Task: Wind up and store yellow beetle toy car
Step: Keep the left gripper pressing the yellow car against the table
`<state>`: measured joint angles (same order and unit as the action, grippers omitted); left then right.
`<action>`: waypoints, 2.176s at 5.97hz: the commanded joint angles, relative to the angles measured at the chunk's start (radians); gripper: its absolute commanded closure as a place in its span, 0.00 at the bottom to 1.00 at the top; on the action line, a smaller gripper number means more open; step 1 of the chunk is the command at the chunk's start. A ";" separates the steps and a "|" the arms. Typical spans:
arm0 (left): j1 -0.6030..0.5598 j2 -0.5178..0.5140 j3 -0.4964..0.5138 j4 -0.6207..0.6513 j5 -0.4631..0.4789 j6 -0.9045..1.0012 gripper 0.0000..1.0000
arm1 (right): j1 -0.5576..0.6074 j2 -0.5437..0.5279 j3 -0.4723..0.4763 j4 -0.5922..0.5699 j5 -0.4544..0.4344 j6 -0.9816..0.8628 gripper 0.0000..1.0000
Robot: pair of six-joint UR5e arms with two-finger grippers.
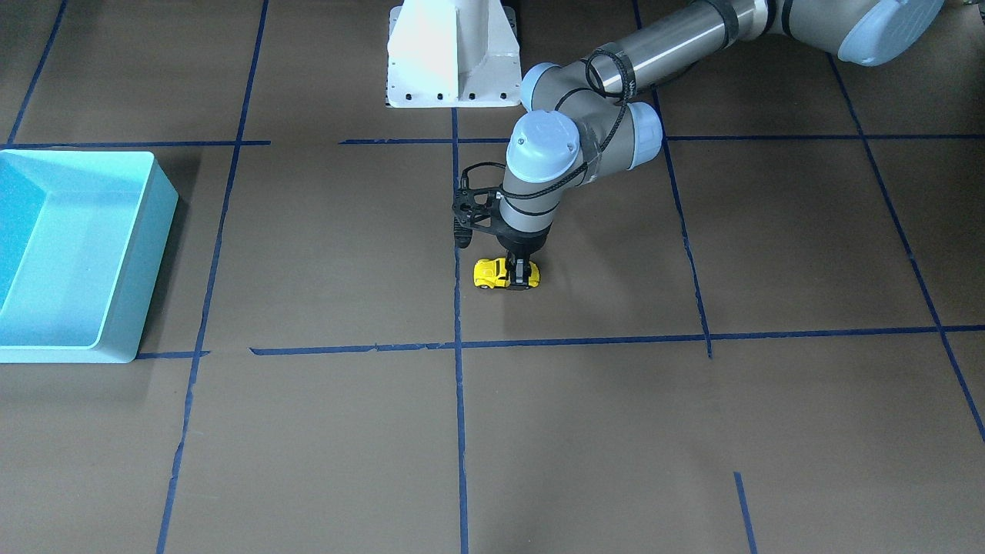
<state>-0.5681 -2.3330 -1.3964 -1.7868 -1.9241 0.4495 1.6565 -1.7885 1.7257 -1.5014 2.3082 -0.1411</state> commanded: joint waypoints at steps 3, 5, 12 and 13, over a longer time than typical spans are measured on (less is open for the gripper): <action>-0.001 0.014 -0.013 0.007 0.005 0.000 0.86 | -0.001 0.000 0.000 0.001 0.000 0.000 0.00; 0.011 -0.038 -0.016 0.052 0.004 0.000 0.86 | 0.000 0.000 0.000 0.000 0.000 0.000 0.00; 0.042 -0.037 -0.001 0.052 0.028 -0.002 0.86 | 0.009 -0.002 -0.002 0.001 0.000 0.000 0.00; 0.042 -0.028 -0.006 0.050 0.030 0.000 0.86 | 0.009 -0.002 0.000 0.001 0.000 0.000 0.00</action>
<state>-0.5249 -2.3689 -1.3982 -1.7353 -1.8956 0.4483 1.6664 -1.7903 1.7246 -1.5002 2.3086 -0.1411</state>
